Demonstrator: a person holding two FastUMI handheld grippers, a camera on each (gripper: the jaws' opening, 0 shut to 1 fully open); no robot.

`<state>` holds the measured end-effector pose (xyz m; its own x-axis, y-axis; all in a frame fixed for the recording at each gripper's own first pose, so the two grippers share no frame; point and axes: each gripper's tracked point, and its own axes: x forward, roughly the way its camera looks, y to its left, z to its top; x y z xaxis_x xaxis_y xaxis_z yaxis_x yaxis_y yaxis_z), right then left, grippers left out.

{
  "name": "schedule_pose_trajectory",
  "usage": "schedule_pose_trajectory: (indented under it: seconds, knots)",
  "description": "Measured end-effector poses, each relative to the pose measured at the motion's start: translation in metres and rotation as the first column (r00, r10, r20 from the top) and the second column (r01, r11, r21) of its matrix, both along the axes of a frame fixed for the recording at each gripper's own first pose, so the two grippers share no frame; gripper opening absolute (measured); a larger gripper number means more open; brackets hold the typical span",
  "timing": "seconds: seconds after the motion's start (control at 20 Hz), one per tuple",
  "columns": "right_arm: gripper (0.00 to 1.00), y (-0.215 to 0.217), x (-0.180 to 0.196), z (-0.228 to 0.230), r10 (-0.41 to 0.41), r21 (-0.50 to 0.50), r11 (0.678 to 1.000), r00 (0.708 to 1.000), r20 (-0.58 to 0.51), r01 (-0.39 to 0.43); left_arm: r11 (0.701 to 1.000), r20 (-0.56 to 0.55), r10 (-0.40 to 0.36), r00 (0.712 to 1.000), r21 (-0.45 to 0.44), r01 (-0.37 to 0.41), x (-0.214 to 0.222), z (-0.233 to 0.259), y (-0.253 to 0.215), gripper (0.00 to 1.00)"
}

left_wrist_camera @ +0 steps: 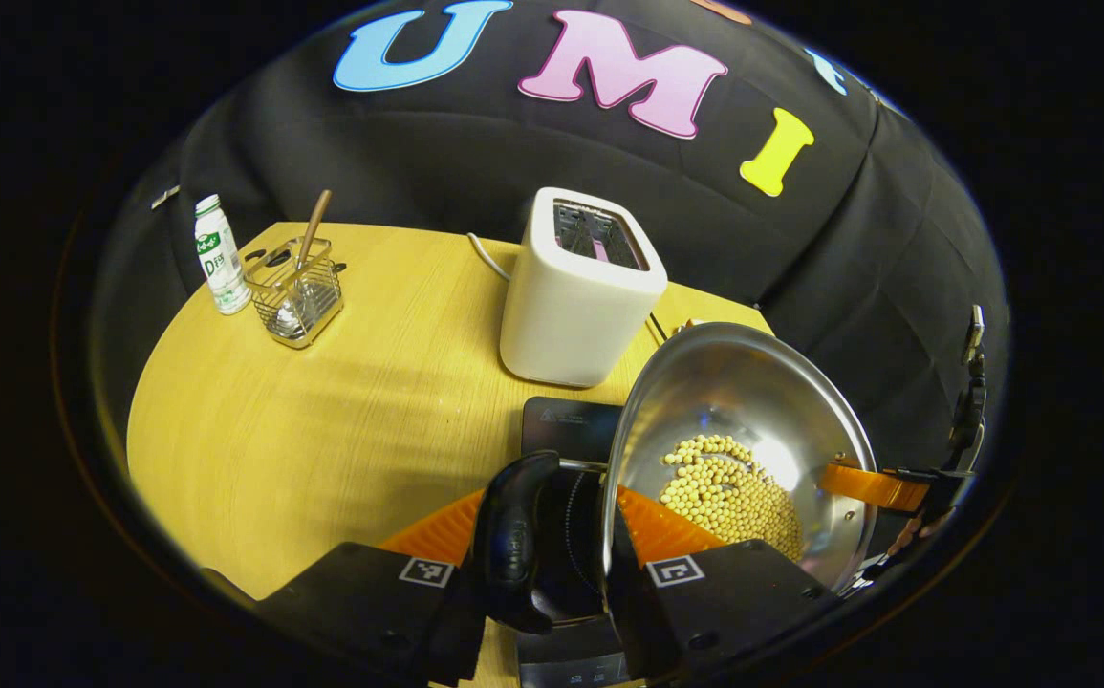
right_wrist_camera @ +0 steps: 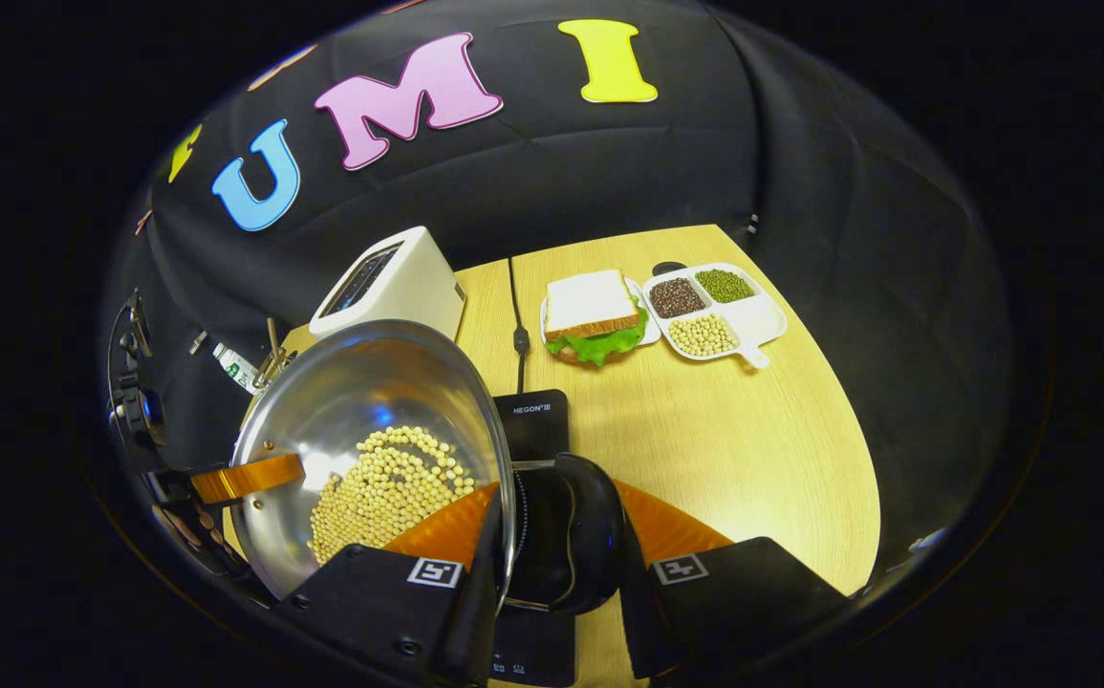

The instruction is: First push the handle of the pot to place it horizontally, then grasp the pot with both hands and set it on the induction cooktop.

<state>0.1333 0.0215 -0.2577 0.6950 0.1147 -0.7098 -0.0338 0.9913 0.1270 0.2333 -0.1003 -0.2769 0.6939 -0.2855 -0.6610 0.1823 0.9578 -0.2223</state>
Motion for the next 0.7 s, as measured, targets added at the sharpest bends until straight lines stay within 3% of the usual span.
schedule_pose_trajectory:
  seconds: [0.15, 0.2, 0.3, 0.35, 0.55, 0.6, 0.7]
  knots:
    - [0.57, 0.000, 0.009, -0.009, 0.002, 0.003, 1.000, 1.000, -0.010, -0.002, 1.000, -0.011, 0.011, 1.000, -0.002, -0.011, 0.007, -0.009, 0.000, 0.59]
    - [0.53, 0.000, 0.011, -0.011, 0.003, 0.000, 1.000, 1.000, -0.009, -0.003, 1.000, -0.015, 0.011, 1.000, -0.004, -0.012, 0.009, -0.012, 0.000, 0.57]
    - [0.53, -0.001, 0.014, -0.017, 0.004, -0.005, 1.000, 1.000, -0.016, -0.004, 1.000, -0.025, 0.014, 1.000, -0.008, -0.014, 0.012, -0.017, -0.001, 0.60]
    - [0.57, -0.001, 0.015, -0.019, 0.003, -0.006, 1.000, 1.000, -0.020, -0.003, 1.000, -0.028, 0.014, 1.000, -0.009, -0.014, 0.014, -0.020, -0.001, 0.60]
    - [0.57, -0.004, 0.018, -0.030, 0.002, -0.013, 1.000, 0.999, -0.035, -0.003, 1.000, -0.037, 0.019, 0.999, -0.016, -0.019, 0.016, -0.031, -0.002, 0.58]
    - [0.53, -0.004, 0.018, -0.032, 0.003, -0.014, 1.000, 0.999, -0.043, -0.004, 1.000, -0.044, 0.020, 0.999, -0.017, -0.021, 0.016, -0.035, -0.001, 0.58]
    - [0.57, -0.004, 0.019, -0.038, -0.002, -0.014, 1.000, 0.998, -0.065, 0.002, 1.000, -0.058, 0.018, 0.998, -0.019, -0.019, 0.018, -0.043, -0.002, 0.60]
